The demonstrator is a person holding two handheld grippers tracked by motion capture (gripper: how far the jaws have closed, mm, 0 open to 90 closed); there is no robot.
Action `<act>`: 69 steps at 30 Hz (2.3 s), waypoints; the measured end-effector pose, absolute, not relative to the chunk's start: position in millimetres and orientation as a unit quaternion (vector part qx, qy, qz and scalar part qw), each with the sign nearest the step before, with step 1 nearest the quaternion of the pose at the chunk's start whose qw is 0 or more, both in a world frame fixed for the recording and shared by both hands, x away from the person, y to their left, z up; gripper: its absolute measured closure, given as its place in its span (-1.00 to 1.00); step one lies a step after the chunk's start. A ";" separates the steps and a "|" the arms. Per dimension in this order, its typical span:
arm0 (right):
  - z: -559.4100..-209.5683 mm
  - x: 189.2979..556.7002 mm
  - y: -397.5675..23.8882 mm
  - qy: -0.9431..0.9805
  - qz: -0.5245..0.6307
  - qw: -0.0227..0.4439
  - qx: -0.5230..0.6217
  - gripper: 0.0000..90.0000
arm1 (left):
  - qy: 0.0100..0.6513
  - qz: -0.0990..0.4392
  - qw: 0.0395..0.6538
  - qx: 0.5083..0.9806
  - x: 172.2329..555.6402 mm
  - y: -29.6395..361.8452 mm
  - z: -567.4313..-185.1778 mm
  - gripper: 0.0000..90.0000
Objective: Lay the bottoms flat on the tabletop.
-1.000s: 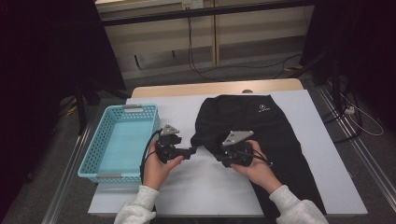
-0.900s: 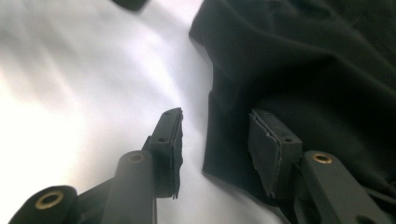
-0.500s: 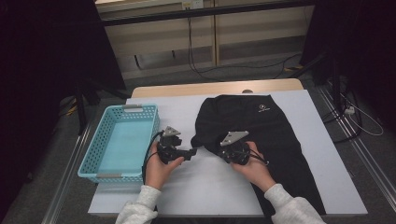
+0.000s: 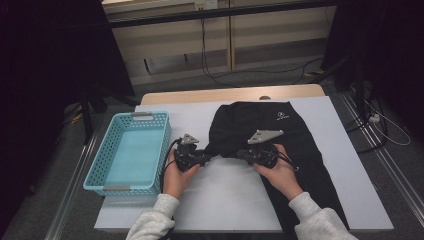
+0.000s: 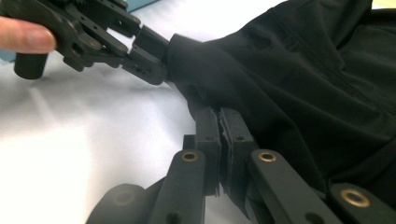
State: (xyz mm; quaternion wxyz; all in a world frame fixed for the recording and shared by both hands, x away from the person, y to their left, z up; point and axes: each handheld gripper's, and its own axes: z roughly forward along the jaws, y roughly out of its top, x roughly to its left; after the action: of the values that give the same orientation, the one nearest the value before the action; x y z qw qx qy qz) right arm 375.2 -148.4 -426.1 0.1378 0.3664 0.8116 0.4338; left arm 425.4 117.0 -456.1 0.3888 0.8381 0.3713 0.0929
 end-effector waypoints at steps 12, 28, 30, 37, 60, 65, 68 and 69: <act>-406.3 374.5 -177.0 0.780 0.467 0.158 0.385 0.95 | 0.374 0.083 0.439 0.813 427.1 123.7 -428.2 0.98; -433.9 391.2 -195.3 0.786 0.403 0.185 0.432 0.94 | 0.374 0.092 0.454 0.803 435.5 117.8 -427.0 0.96; -437.5 391.8 -194.6 0.791 0.388 0.191 0.433 0.94 | 0.374 0.088 0.453 0.804 435.3 115.9 -428.3 0.96; -429.8 384.7 -185.3 0.799 0.388 0.207 0.409 0.47 | 0.371 0.076 0.451 0.808 436.5 112.7 -425.4 0.97; -458.5 389.5 -126.3 0.851 0.361 0.160 0.346 0.26 | 0.365 0.065 0.457 0.808 433.4 112.0 -419.0 0.97; -456.2 390.1 -128.8 0.852 0.353 0.169 0.347 0.88 | 0.364 0.067 0.458 0.808 432.8 111.5 -418.2 0.97; -448.2 387.3 -132.9 0.853 0.359 0.164 0.343 0.90 | 0.363 0.070 0.463 0.806 433.0 113.4 -416.0 0.97; -443.6 385.9 -135.0 0.850 0.366 0.160 0.343 0.90 | 0.364 0.072 0.465 0.804 432.9 114.2 -414.9 0.97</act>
State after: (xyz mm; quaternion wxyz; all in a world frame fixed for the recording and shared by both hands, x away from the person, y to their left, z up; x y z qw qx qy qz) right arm 385.9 -135.0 -443.6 0.1603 0.3433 0.8499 0.3663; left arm 432.9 114.2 -414.9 0.4650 0.8039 0.3637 0.0717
